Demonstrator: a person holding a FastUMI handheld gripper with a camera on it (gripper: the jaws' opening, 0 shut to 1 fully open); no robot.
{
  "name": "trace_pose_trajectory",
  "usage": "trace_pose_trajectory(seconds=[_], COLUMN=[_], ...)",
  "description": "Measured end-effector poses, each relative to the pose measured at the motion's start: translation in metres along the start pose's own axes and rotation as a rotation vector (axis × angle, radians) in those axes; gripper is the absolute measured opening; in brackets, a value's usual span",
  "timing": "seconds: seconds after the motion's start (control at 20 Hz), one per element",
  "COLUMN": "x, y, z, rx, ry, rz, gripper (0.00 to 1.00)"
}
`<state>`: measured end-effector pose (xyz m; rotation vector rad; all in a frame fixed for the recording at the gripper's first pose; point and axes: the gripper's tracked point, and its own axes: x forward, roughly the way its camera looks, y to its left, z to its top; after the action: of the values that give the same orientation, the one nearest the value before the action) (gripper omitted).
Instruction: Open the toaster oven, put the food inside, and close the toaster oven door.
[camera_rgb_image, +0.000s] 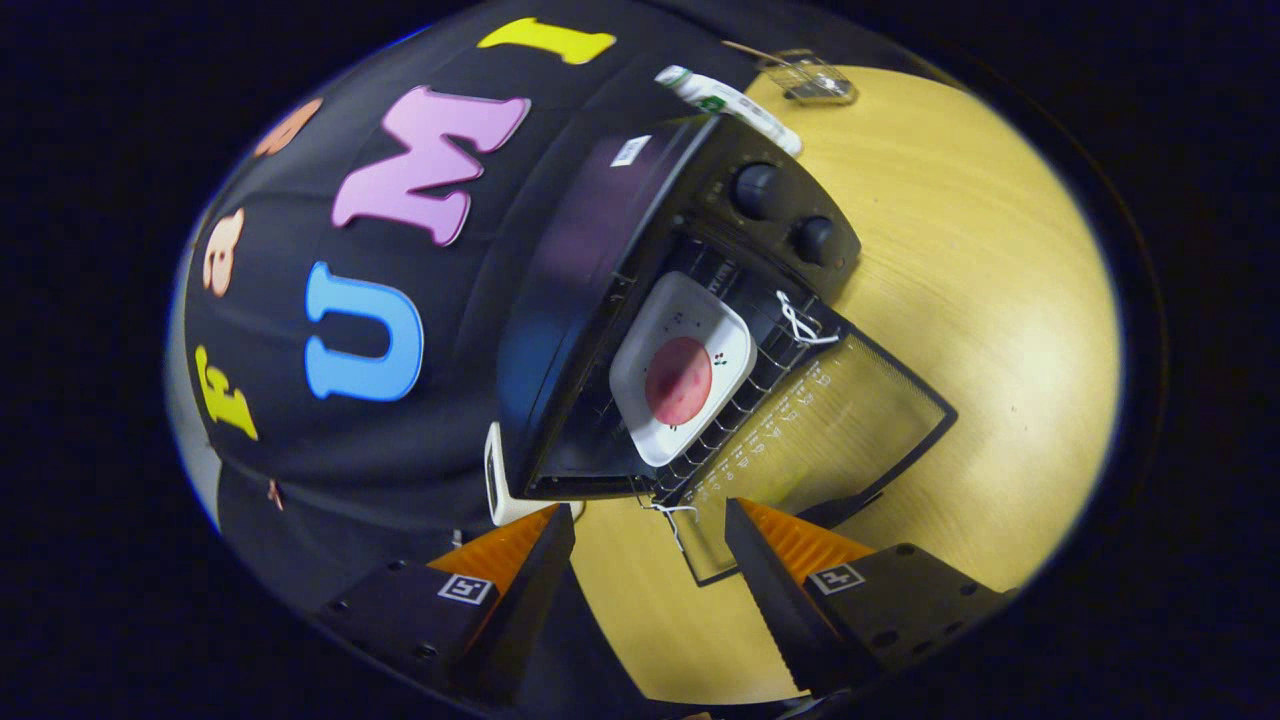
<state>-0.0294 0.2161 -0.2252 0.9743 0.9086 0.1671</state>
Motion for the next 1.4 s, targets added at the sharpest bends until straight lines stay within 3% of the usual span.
trace_pose_trajectory(seconds=[0.2, 0.4, 0.45, 0.7, 0.85, 1.0, 1.4], x=[-0.019, -0.026, -0.021, -0.008, 0.006, 0.021, 0.052], y=[0.006, -0.008, -0.022, -0.079, -0.105, -0.123, -0.14], z=[-0.008, -0.031, -0.056, -0.1, -0.1, -0.118, -0.09], rx=[-0.41, -0.643, -0.673, -0.737, -0.781, -0.789, -0.765], ry=[-0.007, 0.044, 0.07, 0.21, 0.257, 0.257, 0.203], rz=[-0.02, -0.096, -0.125, -0.275, -0.348, -0.409, -0.536], gripper=[0.98, 0.98, 0.98, 0.99, 0.99, 0.99, 0.99])
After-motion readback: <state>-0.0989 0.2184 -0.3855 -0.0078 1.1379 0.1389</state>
